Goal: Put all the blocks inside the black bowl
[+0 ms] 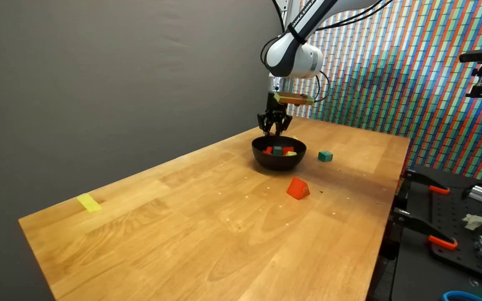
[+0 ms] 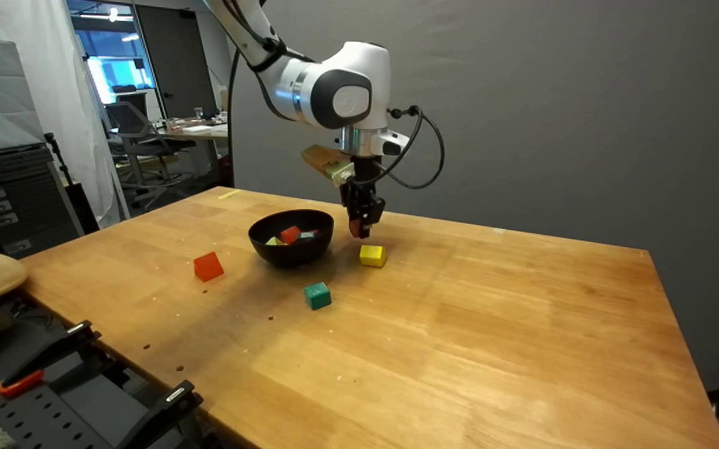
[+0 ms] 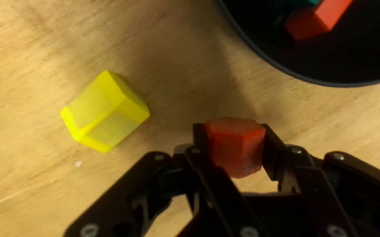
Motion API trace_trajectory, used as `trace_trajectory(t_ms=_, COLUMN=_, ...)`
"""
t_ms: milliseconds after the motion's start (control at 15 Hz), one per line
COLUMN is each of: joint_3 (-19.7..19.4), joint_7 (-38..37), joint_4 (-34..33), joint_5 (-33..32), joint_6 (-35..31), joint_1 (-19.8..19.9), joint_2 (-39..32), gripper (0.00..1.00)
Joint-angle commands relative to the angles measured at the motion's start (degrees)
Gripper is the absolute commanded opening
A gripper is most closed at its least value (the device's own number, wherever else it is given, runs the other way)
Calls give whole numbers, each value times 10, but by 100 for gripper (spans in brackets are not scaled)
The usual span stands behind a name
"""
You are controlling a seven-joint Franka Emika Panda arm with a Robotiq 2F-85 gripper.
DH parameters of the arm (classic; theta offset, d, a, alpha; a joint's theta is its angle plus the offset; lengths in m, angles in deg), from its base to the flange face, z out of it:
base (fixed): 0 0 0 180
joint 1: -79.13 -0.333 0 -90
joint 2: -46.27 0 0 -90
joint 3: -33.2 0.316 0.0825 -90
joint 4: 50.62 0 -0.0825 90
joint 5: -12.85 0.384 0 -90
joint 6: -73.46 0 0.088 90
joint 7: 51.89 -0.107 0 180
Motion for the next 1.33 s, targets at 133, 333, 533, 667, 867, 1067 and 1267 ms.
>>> trace_trajectory(t_ms=133, joint_3=10, joint_7=22, joint_4=100, joint_5=0, joint_6=52, joint_1=-15, joint_2=172, gripper=16)
trace_trajectory(t_ms=333, joint_3=42, joint_7=61, joint_4=123, joint_5=41, joint_6=122, joint_1=-11, joint_2=225, gripper=16)
trace_trajectory(t_ms=533, joint_3=52, joint_7=77, joint_4=117, joint_5=73, joint_6=178, joint_1=-20, joint_2=219, gripper=16)
trace_trajectory(t_ms=667, joint_3=47, joint_7=58, joint_4=114, joint_5=61, joint_6=198, joint_1=-30, joint_2=200, gripper=16)
trace_trajectory(t_ms=867, joint_3=37, joint_7=37, joint_4=119, joint_5=38, joint_6=198, joint_1=-39, joint_2=177, gripper=17)
trace_trajectory(t_ms=1067, joint_3=32, joint_7=41, joint_4=130, joint_5=27, joint_6=173, joint_1=-44, joint_2=164, gripper=67)
trace_trajectory(t_ms=1267, joint_3=32, joint_7=42, joint_4=152, joint_5=23, joint_6=149, joint_1=-48, joint_2=183, gripper=90)
